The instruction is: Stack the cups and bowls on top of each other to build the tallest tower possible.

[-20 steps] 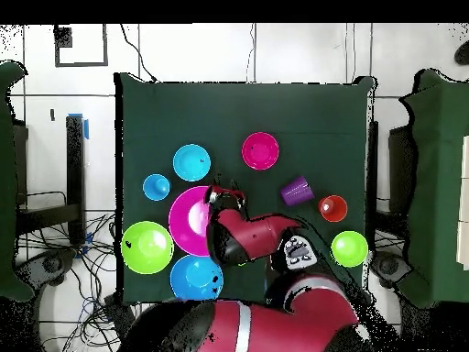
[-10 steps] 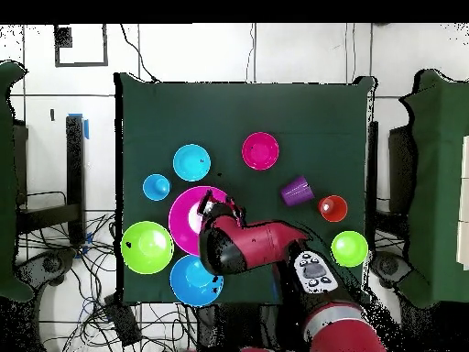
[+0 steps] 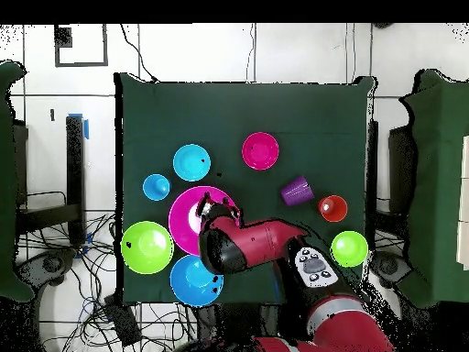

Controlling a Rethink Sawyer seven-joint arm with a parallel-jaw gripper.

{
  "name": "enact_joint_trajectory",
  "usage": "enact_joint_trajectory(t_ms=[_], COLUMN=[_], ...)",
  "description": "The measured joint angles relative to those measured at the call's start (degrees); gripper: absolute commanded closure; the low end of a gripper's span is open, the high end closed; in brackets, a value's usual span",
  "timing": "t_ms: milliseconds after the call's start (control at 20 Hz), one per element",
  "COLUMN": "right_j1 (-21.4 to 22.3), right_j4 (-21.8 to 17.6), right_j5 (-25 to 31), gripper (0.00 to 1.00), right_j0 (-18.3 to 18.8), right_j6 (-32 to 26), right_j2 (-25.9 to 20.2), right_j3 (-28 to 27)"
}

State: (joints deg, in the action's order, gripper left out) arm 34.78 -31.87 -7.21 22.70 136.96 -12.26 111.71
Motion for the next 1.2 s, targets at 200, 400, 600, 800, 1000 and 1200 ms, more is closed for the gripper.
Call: enact_joint_trajectory(t_ms=[200,400,600,800,1000,1200], right_j1=[-1.4,-2.4,-3.1,-4.7,-6.0,-7.5], right_j4=[-2.9,-5.0,-6.3,-7.9,-8.7,-9.4], right_j5=[0.0,0.0,0.0,0.0,0.0,0.0], gripper=[0.0,0.0,0.0,0.0,0.0,0.0], right_j0=[0.0,0.0,0.5,2.0,2.1,2.0], right_j6=[0.0,0.0,0.0,0.0,0.0,0.0], right_j2=[-0.3,-0.5,-1.3,-3.1,-3.7,-3.9], right_j3=[-0.5,-1.0,-1.6,-2.9,-4.1,-5.2])
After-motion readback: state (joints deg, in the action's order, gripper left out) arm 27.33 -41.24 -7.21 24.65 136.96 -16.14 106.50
